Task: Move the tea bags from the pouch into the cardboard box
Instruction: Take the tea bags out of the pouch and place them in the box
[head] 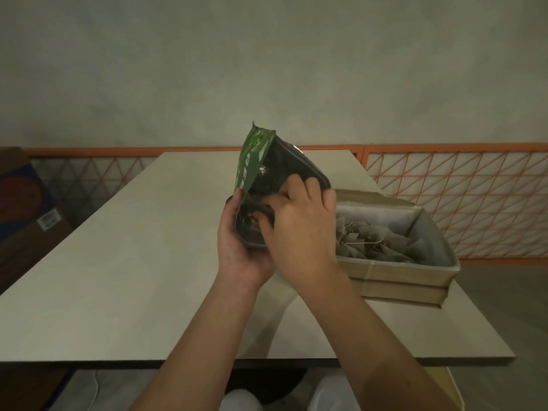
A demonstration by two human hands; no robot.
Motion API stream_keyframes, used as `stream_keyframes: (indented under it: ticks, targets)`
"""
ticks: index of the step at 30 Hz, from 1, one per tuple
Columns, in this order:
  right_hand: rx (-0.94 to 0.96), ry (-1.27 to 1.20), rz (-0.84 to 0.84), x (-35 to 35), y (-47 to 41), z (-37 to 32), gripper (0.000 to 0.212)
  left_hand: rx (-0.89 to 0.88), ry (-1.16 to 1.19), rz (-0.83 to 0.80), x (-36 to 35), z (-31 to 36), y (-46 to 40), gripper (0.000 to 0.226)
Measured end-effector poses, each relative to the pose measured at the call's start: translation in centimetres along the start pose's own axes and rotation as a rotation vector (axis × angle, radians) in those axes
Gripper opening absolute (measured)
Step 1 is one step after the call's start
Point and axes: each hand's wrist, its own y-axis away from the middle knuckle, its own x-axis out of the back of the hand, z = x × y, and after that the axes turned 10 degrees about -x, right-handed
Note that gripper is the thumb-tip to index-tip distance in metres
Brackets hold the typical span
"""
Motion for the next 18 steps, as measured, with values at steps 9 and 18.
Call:
stream_keyframes:
  ticks: [9, 18]
  targets:
    - [0.007, -0.489, 0.059, 0.9, -1.1, 2.2, 0.004, 0.026, -0.054, 0.004, -0.6, 0.0, -0.5, 0.046]
    - [-0.456, -1.187, 0.047, 6.0, -1.6, 7.9, 0.009, 0.022, -0.068, -0.017, -0.8, -0.7, -1.5, 0.054]
